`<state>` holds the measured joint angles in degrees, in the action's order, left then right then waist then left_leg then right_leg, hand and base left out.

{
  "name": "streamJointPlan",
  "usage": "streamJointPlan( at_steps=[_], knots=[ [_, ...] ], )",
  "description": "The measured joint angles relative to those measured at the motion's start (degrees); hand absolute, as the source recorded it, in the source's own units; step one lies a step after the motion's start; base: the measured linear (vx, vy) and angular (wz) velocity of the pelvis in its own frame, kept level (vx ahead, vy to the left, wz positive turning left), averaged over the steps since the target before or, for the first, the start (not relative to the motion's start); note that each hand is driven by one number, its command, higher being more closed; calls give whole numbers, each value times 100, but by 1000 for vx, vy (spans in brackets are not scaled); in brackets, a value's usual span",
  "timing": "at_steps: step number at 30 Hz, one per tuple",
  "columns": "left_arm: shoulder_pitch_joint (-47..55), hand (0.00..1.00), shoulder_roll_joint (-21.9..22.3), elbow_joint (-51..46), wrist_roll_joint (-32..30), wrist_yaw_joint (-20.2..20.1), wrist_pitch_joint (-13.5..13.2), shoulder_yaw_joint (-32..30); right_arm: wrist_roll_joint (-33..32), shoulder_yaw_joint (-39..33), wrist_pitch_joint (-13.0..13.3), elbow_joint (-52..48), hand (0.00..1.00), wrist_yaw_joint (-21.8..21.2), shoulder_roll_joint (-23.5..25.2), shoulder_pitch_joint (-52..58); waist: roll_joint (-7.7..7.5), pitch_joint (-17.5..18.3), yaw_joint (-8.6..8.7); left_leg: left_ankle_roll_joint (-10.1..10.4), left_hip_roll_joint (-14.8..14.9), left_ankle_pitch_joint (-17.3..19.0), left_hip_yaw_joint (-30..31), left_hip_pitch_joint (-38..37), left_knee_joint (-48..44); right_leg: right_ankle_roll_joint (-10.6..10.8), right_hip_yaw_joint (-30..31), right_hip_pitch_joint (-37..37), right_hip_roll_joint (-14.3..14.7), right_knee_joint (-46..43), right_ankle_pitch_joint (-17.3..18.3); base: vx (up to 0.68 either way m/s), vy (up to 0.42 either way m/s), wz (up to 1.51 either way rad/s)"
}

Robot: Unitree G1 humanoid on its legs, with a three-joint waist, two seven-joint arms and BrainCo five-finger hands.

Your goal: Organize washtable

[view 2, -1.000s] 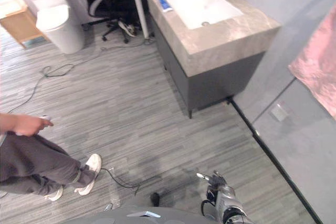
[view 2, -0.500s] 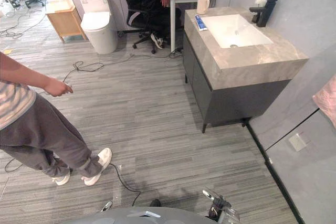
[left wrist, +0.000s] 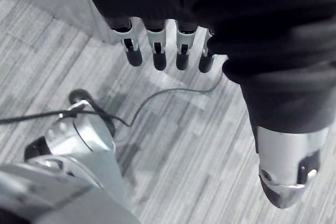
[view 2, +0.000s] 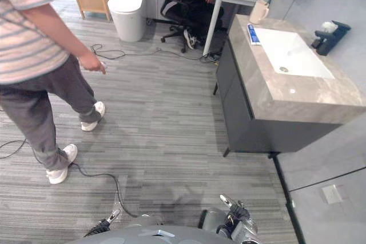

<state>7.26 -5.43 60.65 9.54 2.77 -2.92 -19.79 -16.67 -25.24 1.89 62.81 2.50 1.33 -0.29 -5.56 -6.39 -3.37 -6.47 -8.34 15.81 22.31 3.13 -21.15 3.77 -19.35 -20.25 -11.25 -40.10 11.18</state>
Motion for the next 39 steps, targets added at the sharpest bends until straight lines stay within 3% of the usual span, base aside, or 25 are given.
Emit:
streamJointPlan(
  at_steps=[2,4,5,6,7,8,9,13,16,17,18,19,20,21,22,25,27,29,31,33,35,36,37,38,39],
  knots=[
    [-52,0,54,-14,-50,0,-10,-15,-39,-300,-11,11,0,35,38,-4,44,23,44,-38,-18,275,50,-25,-58,-113,-291,-61,244,968,-64,428,-199,45],
    [28,0,131,8,-210,-24,19,-77,-113,-530,-16,5,0,104,35,16,217,116,142,105,93,688,193,-269,-269,-531,-310,245,607,1496,-252,567,-332,41],
    [84,0,231,28,-209,-22,30,-115,-214,-545,-6,-7,0,127,-6,31,365,214,128,299,225,826,160,-343,-552,-766,-348,406,808,1605,-254,648,-343,10],
    [155,0,353,-26,-205,-43,31,-254,-258,-545,0,-19,0,147,-63,27,574,292,119,778,280,720,-161,59,-1659,-868,-412,617,1008,1738,-127,640,-301,-21],
    [136,0,454,-73,-203,-64,30,-312,-259,-471,-3,-45,0,147,-34,-48,648,286,105,1441,285,161,-550,439,-2770,-914,-312,968,1168,1987,-65,556,-261,-31],
    [167,0,496,-72,-199,-72,30,-348,-260,-382,-6,-83,0,149,-18,-59,711,276,89,1519,315,-287,-734,632,-3298,-936,-229,1183,1265,2164,-51,469,-215,-66],
    [192,0,540,-70,-201,-91,31,-375,-263,-177,-1,-180,0,146,30,-93,783,248,-30,1508,503,-778,-1208,1048,-4188,-973,29,1568,1462,2408,-28,319,-122,-77],
    [157,0,506,-236,-200,-118,4,-324,-251,269,-52,-137,0,129,251,-334,698,160,-236,909,952,-226,-1943,1999,-4593,-1021,731,2551,1440,2983,4,268,-124,-83],
    [165,0,512,-215,-201,-92,-6,-246,-253,295,-44,-162,0,147,249,-517,673,143,-316,939,1085,-147,-2029,2456,-2149,-877,1061,3136,1142,3342,88,552,-18,-62],
    [188,0,509,-224,-202,-69,-14,-224,-254,238,-4,-169,0,149,247,-504,713,172,-354,1017,1086,-495,-1922,2346,-672,-718,1147,3308,1051,3383,190,636,131,-53],
    [219,0,494,-214,-198,-47,-12,-167,-255,166,20,-139,0,149,251,-416,733,223,-360,954,1036,-1081,-1791,2333,-157,-711,1271,3451,966,3314,365,652,182,-51],
    [242,0,481,-210,-204,-38,-14,-125,-254,176,-3,-101,0,146,251,-361,736,309,-373,918,941,-1271,-1841,2317,-272,-610,1339,3461,874,3170,470,634,205,-46],
    [235,0,407,-158,-210,-20,-9,-113,-252,217,-6,-69,0,139,252,-299,561,327,-364,791,798,-1317,-1949,2264,-419,-392,1425,3316,660,2652,617,707,162,-49],
    [139,0,252,-29,-217,16,-9,-122,-250,178,-3,-95,0,136,257,-228,305,223,-324,565,545,-1062,-2212,1930,-448,-191,1711,2801,251,1129,515,763,163,-39],
    [109,0,187,4,-220,26,5,-74,-249,52,4,-172,0,130,265,-70,240,202,-229,382,379,-825,-2249,1653,-548,-103,1987,2284,143,-242,-189,589,132,-16],
    [-10,0,149,-18,-252,34,5,-49,-245,-129,16,-258,0,115,244,117,215,94,-69,110,165,-558,-2252,714,-423,7,2233,1324,71,-2572,-622,274,80,15],
    [-128,0,223,-51,-288,37,-2,-42,-240,-142,14,-353,0,59,207,131,300,71,-26,33,181,-510,-2154,10,39,-127,2084,718,284,-2838,-395,-1,-14,10],
    [-353,0,262,-68,-337,14,-13,51,-237,-135,53,-465,0,-15,211,164,306,87,31,-14,233,-296,-1998,-292,326,-138,1719,192,466,-2205,-52,-162,-31,33],
    [-547,0,361,-62,-365,2,-10,134,-240,-152,49,-477,0,-22,206,160,293,81,44,72,253,15,-1882,-568,351,-126,1103,-62,530,-831,-5,65,-43,21],
    [-565,0,507,-140,-382,2,-24,117,-240,-138,47,-429,0,-4,165,125,300,101,43,88,273,405,-1836,-868,343,-143,334,43,651,1531,-268,437,-97,13],
    [-538,0,601,-141,-385,10,-20,-44,-243,-119,4,-402,0,4,137,65,393,128,112,203,349,683,-1656,-1124,320,-418,291,45,811,1767,-563,648,-252,43],
    [-398,0,686,-77,-384,5,-24,-83,-227,62,3,-372,0,7,24,83,609,319,145,469,574,845,-1411,-1262,-4,-571,255,297,1082,1859,-768,808,-351,66],
    [-436,0,785,-103,-383,2,-18,-224,-222,212,-7,-213,0,2,-36,33,702,356,135,792,648,697,-1390,-805,-1243,-963,154,548,1244,1991,-797,640,-267,44],
    [-419,0,809,-135,-379,0,-13,-330,-215,322,-12,-179,0,-2,-27,-15,735,364,116,1171,655,433,-1411,-523,-1928,-1021,150,700,1290,2119,-744,403,-231,2],
    [-413,0,810,-140,-361,-1,-5,-476,-178,537,-18,-191,0,-13,-14,-74,735,363,76,1392,644,-305,-1443,-49,-2976,-1021,234,969,1363,2345,-699,297,-187,-48]
  ],
)
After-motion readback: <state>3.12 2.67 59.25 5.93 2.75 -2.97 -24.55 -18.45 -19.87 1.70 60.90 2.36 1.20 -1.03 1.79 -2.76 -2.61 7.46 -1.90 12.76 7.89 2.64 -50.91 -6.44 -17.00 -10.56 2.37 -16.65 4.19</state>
